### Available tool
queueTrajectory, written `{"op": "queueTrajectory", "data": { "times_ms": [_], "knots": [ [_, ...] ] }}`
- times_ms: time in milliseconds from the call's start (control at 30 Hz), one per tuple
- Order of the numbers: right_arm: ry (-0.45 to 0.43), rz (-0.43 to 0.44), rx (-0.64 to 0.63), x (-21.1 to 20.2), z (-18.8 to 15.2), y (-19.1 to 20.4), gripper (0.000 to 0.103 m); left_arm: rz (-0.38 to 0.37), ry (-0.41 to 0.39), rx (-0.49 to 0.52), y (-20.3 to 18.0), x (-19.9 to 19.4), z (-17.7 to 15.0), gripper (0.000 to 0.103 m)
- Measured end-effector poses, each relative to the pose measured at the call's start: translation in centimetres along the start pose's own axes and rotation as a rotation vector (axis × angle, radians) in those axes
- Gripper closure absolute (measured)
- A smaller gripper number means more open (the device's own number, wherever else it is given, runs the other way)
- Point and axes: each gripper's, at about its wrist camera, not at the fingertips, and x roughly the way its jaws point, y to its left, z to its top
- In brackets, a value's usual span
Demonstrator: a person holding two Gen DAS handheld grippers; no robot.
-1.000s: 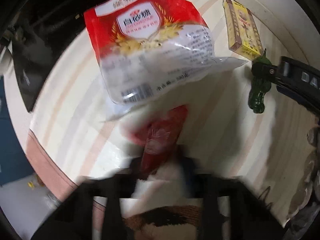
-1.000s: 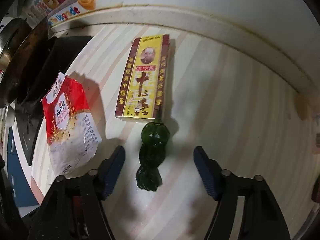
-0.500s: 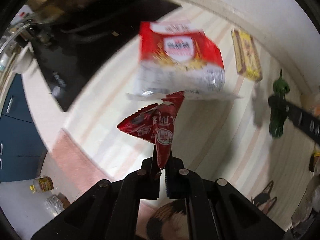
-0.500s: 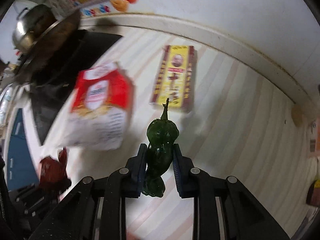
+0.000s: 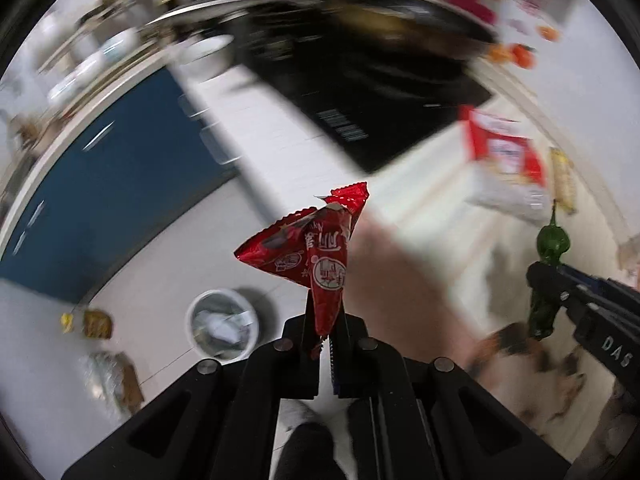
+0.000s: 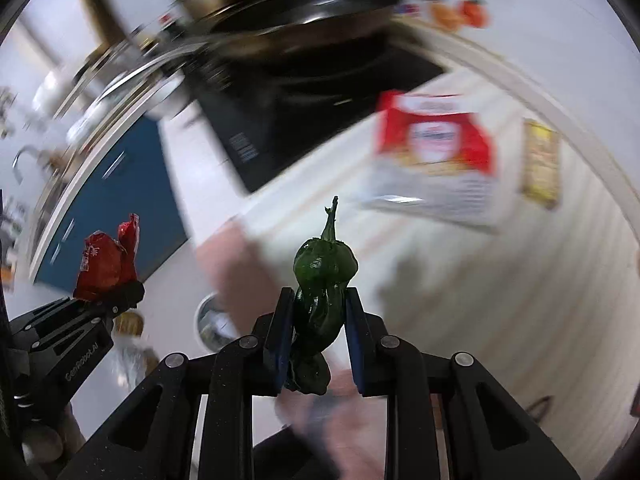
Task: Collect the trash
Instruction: 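Carry packet and pepper over the wastebasket and open both tools to drop them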
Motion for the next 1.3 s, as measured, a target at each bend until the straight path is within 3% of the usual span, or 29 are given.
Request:
{"op": "queueTrajectory", "data": {
  "times_ms": [233, 500, 600, 1000, 1133, 1300],
  "knots": [
    [0.096, 0.057, -0.191, 7.3, -3.5, 12.4, 0.078, 0.104, 0.071, -0.150, 11.0, 4.0, -5.0, 0.102],
    [0.239, 0.106, -0.326, 19.8, -8.1, 22.2, 0.078, 0.150, 0.194, -0.334, 21.8, 13.1, -10.8, 0.102],
    [0.271, 0.117, -0.363, 25.6, -9.7, 25.0, 0.078, 0.144, 0.242, -0.400, 25.3, 18.4, -12.5, 0.102],
    [0.397, 0.199, -0.404, 53.0, -16.1, 27.1, 0.078, 0.085, 0.410, -0.546, 33.5, 43.1, -19.6, 0.102],
    [0.452, 0.202, -0.452, 60.1, -18.6, 27.8, 0.078, 0.056, 0.445, -0.580, 34.3, 47.5, -21.3, 0.102],
    [0.491, 0.204, -0.474, 64.5, -19.9, 28.9, 0.078, 0.019, 0.459, -0.613, 34.7, 49.1, -22.0, 0.100]
  ]
}}
